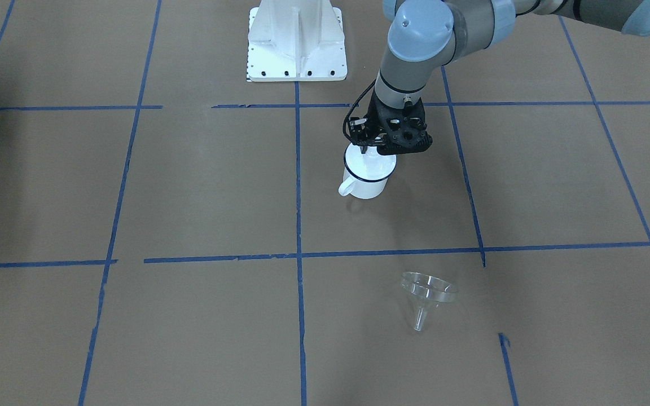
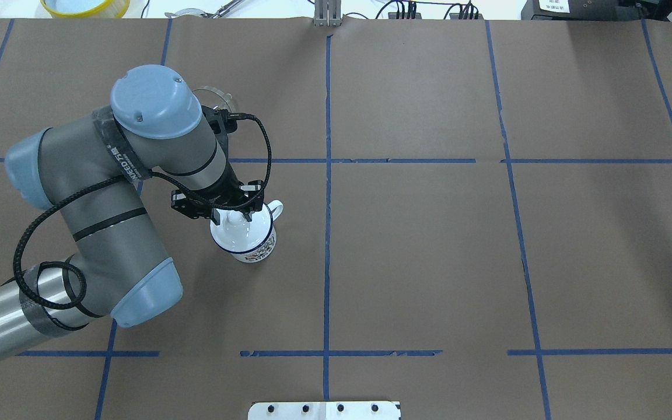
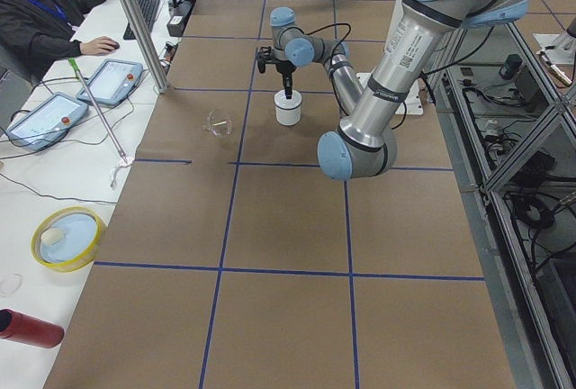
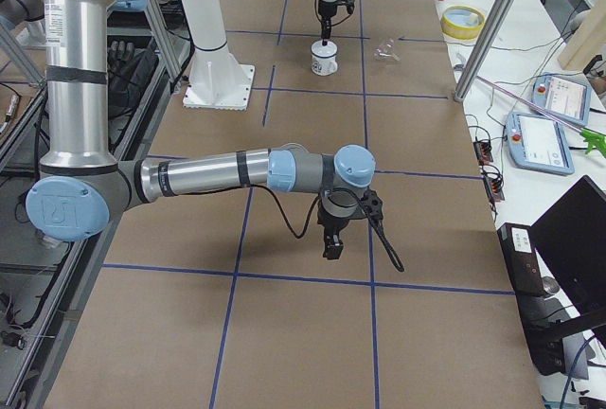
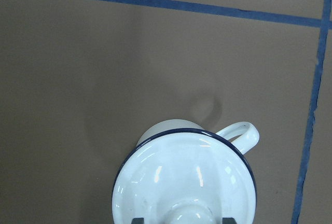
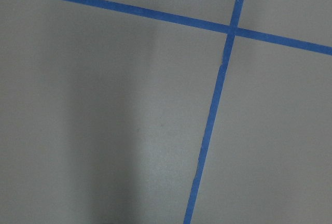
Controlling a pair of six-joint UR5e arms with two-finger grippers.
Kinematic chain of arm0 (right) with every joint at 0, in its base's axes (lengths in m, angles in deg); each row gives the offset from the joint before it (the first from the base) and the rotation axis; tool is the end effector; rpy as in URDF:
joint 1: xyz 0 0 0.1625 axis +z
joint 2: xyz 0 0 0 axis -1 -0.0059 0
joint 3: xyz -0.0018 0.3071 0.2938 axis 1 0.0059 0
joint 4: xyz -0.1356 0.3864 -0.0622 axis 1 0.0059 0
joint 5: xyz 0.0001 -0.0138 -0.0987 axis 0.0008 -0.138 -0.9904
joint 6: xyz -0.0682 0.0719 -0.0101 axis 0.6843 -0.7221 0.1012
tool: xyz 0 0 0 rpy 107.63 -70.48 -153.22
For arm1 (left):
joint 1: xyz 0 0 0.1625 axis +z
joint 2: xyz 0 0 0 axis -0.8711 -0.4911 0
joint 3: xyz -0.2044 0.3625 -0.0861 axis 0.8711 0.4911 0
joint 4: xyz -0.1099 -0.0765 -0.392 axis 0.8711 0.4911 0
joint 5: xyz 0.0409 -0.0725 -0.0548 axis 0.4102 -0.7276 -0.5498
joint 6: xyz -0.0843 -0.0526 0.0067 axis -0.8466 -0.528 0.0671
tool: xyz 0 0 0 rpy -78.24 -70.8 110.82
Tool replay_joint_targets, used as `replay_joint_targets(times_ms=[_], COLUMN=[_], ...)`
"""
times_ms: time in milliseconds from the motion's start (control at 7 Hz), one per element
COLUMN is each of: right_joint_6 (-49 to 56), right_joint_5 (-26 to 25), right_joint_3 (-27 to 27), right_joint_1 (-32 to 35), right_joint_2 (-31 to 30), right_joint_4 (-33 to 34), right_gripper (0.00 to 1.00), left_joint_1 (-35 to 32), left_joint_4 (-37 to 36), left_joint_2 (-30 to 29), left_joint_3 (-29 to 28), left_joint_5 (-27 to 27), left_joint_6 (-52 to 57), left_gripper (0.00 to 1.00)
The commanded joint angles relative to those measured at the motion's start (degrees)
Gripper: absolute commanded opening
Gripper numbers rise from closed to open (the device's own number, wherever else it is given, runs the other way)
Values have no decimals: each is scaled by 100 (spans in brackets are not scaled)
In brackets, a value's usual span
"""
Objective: Place funnel on cup
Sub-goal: 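Lower the left gripper and close it on the lid knob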
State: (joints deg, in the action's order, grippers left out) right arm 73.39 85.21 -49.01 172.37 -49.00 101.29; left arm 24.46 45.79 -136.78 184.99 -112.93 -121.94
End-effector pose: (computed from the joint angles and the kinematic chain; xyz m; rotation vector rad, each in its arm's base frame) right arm 0.0070 -0.4668 0.6040 -0.0548 -0.7409 -0.2242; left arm 0.4574 -0.4419 0.2116 -0.0742 0.8335 -0.0879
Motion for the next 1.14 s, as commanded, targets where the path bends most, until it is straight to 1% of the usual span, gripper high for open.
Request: replay_joint_targets(times_ms=[0,571,714,857,1000], right_joint_6=[0,0,0,0,0], right_joint_5=[0,0,0,0,0], right_joint_3=[0,0,0,0,0], right_joint_1=[0,0,0,0,0], right_joint_2=[0,0,0,0,0], right_joint_4=[0,0,0,0,0], right_gripper=[100,100,100,100,100], left_joint_1=[0,0,0,0,0], left_joint_4=[3,-14,-14,-14,-14], left_joint_2=[-50,-59,-50,-50,-41], left_joint_3=[-120,-14,-14,-23,-14], left_joint_5=[3,21,21,21,21], left_joint_6=[24,24,24,24,24], left_gripper=[59,50,42,37,26])
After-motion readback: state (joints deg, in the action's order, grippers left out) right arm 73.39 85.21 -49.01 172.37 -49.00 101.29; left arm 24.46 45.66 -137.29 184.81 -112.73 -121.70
